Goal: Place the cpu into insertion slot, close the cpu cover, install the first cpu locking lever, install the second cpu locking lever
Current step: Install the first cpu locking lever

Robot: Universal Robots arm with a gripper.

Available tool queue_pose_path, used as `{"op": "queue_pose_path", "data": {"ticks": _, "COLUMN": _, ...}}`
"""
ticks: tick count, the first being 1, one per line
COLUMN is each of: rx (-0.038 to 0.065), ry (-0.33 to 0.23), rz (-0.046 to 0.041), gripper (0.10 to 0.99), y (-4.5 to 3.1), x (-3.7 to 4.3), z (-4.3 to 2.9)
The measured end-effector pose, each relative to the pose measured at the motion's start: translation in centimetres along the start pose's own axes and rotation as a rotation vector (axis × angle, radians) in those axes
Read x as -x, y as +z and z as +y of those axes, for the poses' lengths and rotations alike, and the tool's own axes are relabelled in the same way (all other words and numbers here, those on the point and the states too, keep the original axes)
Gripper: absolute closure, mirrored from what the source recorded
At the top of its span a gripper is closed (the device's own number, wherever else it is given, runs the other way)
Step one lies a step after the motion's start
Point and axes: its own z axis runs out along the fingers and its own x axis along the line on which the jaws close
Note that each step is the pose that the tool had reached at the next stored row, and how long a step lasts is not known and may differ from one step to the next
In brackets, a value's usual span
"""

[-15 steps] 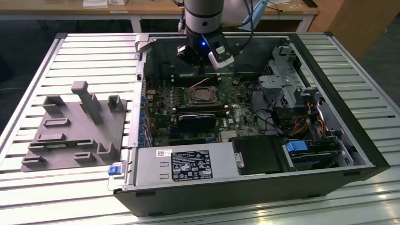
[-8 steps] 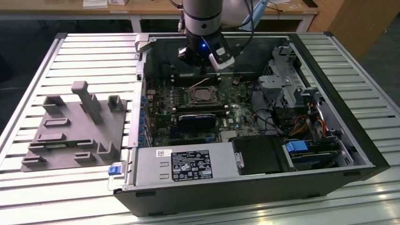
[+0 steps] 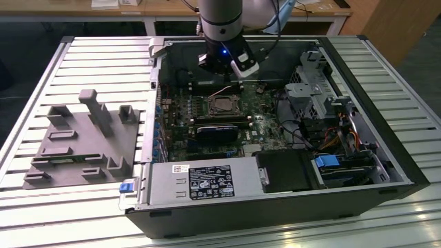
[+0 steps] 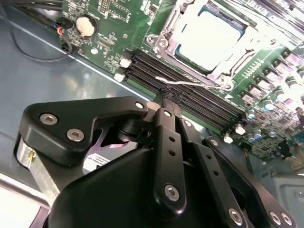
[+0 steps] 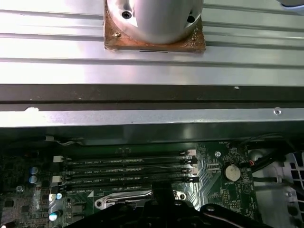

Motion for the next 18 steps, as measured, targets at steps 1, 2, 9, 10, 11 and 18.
{"op": "queue_pose_path", "data": {"ticks": 1, "rx": 0.003, "ry": -0.001, "rz": -0.0031, "gripper": 0.984, "y": 0.07, "x": -0.04, "z": -0.03}}
{"op": "queue_pose_path", "data": {"ticks": 2, "rx": 0.005, "ry": -0.001, "rz": -0.0047, "gripper": 0.984, "y": 0.17, "x": -0.08, "z": -0.06}}
{"op": "queue_pose_path", "data": {"ticks": 9, "rx": 0.013, "ry": -0.002, "rz": -0.0114, "gripper": 0.984, "y": 0.91, "x": -0.28, "z": -0.31}}
{"op": "queue_pose_path", "data": {"ticks": 10, "rx": 0.012, "ry": -0.002, "rz": -0.0114, "gripper": 0.984, "y": 0.91, "x": -0.28, "z": -0.32}}
{"op": "queue_pose_path", "data": {"ticks": 11, "rx": 0.012, "ry": -0.002, "rz": -0.0114, "gripper": 0.984, "y": 0.91, "x": -0.28, "z": -0.32}}
{"op": "queue_pose_path", "data": {"ticks": 18, "rx": 0.014, "ry": -0.006, "rz": -0.0263, "gripper": 0.984, "y": 1.08, "x": -0.33, "z": -0.37}}
